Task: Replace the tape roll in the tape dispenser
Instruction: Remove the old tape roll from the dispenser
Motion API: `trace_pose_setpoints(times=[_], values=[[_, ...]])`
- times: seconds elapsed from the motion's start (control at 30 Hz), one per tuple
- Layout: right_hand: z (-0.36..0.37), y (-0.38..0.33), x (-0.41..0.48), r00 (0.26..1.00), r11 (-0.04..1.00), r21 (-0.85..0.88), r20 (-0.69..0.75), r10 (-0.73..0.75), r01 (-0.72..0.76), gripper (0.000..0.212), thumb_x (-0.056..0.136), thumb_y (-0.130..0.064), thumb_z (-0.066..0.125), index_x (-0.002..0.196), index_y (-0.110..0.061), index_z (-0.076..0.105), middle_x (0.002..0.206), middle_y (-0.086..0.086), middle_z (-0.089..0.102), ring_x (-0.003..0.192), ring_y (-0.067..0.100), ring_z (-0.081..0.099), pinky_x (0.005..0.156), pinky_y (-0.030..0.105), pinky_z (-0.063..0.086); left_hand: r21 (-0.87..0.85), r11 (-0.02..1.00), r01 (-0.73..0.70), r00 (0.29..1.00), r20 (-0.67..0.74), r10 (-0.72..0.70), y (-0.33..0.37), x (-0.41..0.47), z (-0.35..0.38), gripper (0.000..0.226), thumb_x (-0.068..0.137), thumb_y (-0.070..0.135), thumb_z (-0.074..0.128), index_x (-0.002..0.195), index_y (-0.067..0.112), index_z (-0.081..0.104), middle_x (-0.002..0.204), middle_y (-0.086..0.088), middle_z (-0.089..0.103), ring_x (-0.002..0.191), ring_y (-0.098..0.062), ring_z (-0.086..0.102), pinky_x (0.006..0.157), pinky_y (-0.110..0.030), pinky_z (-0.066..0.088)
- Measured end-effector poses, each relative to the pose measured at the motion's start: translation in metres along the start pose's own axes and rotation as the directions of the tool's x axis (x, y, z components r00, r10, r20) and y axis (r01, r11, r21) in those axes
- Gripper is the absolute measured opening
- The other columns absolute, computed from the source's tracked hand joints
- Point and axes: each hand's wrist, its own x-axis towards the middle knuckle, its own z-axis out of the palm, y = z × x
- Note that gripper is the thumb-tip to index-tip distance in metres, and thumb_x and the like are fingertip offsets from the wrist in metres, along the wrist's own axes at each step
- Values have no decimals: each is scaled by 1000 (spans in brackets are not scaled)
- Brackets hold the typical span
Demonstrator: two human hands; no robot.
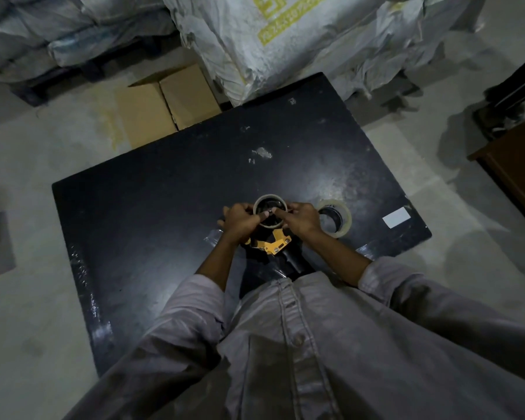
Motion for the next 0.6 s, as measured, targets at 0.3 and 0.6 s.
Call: trace_pose_setpoints(times=[0.3,0.6], values=[[-1,-9,-7,998,998,50,-35,43,-41,41,88,-45,93,121,-22,88,96,2,88,83,21,86,84,49,72,-88,996,1,1000,13,0,-3,-2,-2,46,80,71,85,107,35,73,143,-8,51,145,-35,38,114,-50,34],[-5,-12,-7,997,995,85,-37,65,-61,49,76,-46,103,115,-20,88,92,-2,87,82,17,85,82,42,72,-110,994,1,1000,8,0,-13,-1,4,55,58,84,75,90,40,70,128,-3,55,130,-30,47,113,-56,47]])
